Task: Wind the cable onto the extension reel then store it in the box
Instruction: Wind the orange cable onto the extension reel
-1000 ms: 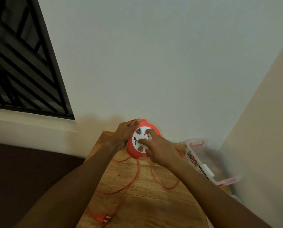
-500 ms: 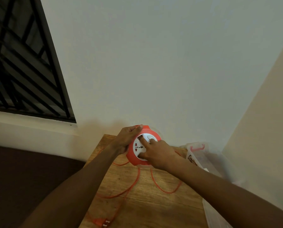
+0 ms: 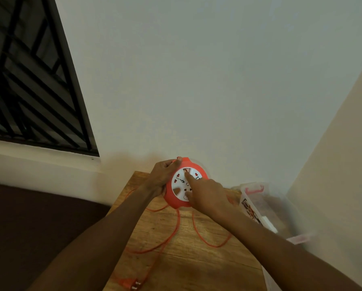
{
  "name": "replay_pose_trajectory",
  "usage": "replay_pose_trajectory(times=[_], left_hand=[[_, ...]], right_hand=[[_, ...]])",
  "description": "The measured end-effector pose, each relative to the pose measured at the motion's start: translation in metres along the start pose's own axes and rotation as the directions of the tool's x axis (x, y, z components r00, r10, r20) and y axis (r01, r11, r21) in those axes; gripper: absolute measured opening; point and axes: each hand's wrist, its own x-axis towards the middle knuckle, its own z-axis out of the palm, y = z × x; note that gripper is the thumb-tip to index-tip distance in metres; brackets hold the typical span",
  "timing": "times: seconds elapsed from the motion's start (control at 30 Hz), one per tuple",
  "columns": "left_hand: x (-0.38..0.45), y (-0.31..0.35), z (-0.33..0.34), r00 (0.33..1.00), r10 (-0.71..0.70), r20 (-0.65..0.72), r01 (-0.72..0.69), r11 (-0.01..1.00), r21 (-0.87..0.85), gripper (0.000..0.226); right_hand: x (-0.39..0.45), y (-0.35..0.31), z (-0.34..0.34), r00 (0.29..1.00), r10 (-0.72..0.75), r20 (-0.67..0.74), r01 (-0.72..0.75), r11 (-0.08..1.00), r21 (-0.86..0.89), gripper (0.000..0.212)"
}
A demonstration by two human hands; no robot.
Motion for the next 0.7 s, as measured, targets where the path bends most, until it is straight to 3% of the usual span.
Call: replay_pose_trajectory(times=[0.07,0.17,0.27,0.43,0.7], left_hand=[[0.0,-0.001,-0.002,1.0,-0.009,0.019,0.009,1.0,0.001,0.044],[0.0,0.003,-0.002,0.997,-0.02,0.077,0.02,1.0,0.0,0.052],[0.0,0.007,-0.001,0.992,-0.017,0.127,0.013,1.0,0.028,0.061],[0.001,0.009,-0.004,0.992,-0.013,0.129,0.012,1.0,0.014,0.049],[-0.002,0.01,-0.001,0.993,-0.017,0.119,0.017,1.0,0.003,0.055]], right_hand=[[-0.002,0.004,-0.007,0.985,-0.17,-0.008,0.168,0.978,-0.121,0.065],[-0.003,0.011,-0.018,0.888,-0.449,0.1,0.46,0.874,-0.157,0.062],[-0.002,0.013,-0.028,0.828,-0.536,0.162,0.56,0.806,-0.191,0.058],[-0.001,0.012,-0.037,0.825,-0.536,0.177,0.565,0.772,-0.291,0.069],[-0.005,-0.011,-0.03,0.927,-0.326,0.186,0.368,0.888,-0.278,0.082]])
